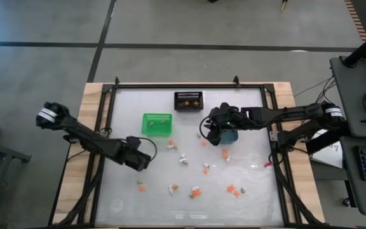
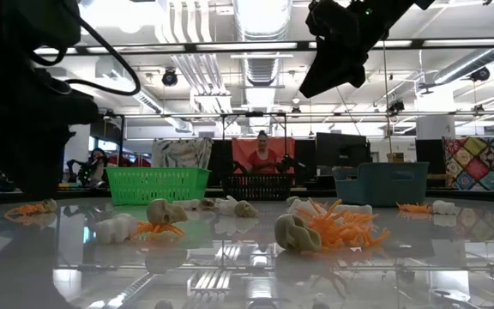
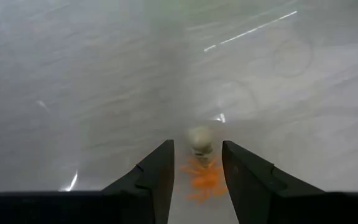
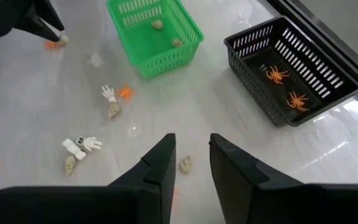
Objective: Sort Halloween decoration
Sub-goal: Put the gray skull toy into the green bin
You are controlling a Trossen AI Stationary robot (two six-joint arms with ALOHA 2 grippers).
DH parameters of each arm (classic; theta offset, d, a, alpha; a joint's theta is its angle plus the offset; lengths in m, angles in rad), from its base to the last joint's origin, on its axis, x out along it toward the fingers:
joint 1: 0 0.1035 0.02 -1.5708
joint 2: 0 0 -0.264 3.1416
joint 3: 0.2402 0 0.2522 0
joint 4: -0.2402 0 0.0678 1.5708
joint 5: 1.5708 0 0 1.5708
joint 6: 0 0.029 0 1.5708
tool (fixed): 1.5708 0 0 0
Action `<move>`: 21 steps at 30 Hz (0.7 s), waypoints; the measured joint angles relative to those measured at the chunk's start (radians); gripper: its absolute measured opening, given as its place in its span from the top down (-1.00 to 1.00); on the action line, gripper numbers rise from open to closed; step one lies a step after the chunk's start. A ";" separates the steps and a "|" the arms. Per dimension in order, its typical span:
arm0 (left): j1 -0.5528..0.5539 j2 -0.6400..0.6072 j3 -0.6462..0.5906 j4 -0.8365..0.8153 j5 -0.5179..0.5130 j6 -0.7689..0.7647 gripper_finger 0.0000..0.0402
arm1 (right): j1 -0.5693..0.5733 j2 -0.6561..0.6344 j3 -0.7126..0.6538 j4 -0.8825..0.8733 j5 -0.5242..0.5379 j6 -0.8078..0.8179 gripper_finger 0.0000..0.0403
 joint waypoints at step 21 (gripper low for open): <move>0.023 0.079 0.001 0.048 -0.011 0.028 0.80 | 0.000 0.000 -0.001 0.003 0.000 0.000 0.58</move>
